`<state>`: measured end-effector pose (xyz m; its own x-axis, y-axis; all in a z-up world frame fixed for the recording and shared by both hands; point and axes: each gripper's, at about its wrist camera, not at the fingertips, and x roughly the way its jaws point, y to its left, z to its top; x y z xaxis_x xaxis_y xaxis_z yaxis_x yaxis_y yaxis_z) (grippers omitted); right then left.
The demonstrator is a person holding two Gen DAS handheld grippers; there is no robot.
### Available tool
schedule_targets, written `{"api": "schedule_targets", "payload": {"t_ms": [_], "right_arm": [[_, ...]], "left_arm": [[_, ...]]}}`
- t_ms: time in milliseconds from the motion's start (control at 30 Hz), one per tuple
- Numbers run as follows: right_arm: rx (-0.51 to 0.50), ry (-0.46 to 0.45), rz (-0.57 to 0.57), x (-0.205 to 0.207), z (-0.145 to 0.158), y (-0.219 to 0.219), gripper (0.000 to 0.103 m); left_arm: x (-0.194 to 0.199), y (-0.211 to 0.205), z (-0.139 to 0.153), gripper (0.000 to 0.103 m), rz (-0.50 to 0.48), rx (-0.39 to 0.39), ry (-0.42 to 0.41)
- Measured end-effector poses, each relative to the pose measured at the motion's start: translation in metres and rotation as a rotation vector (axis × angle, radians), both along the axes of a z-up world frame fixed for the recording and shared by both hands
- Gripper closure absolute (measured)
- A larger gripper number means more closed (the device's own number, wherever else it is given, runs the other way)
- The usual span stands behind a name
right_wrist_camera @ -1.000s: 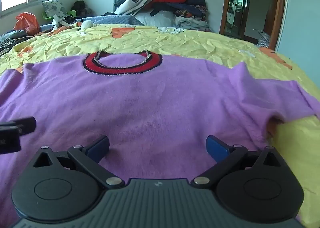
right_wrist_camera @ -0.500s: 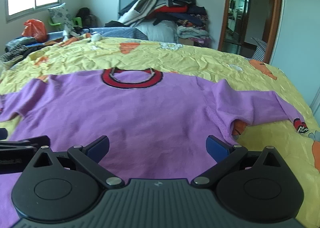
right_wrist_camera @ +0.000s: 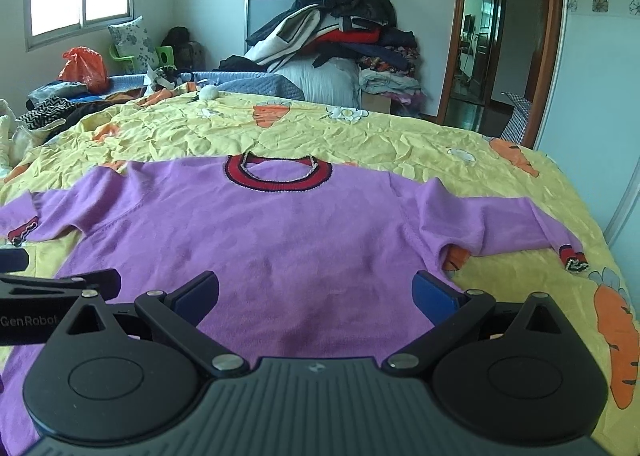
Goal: Fold small clothes
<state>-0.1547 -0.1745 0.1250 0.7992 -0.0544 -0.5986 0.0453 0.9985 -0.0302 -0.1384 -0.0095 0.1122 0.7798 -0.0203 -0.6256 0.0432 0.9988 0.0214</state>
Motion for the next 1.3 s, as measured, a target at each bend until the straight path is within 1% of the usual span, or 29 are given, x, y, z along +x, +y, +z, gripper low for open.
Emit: {"api": "schedule_targets", "payload": {"t_ms": [233, 433, 767, 867, 1067, 1300], "right_arm": [[0.03, 0.004, -0.006, -0.006, 0.003, -0.006, 0.0], [0.033, 0.007, -0.012, -0.004, 0.004, -0.01, 0.0], [0.02, 0.035, -0.017, 0.014, 0.001, -0.014, 0.0], [0.019, 0.043, -0.023, 0.022, -0.002, -0.018, 0.0], [0.024, 0.065, -0.035, 0.039, -0.01, -0.028, 0.0], [0.031, 0.09, -0.052, 0.056, -0.019, -0.04, 0.0]], "left_arm": [[-0.003, -0.005, 0.007, 0.0, 0.001, 0.017, -0.004], [0.001, -0.007, 0.008, 0.0, -0.002, 0.023, 0.003], [0.025, -0.021, 0.005, 0.0, 0.008, 0.039, 0.027], [0.034, -0.025, 0.002, 0.0, 0.009, 0.036, 0.037], [0.052, -0.036, -0.006, 0.0, 0.002, 0.054, 0.056], [0.074, -0.049, -0.017, 0.0, -0.005, 0.045, 0.087]]}}
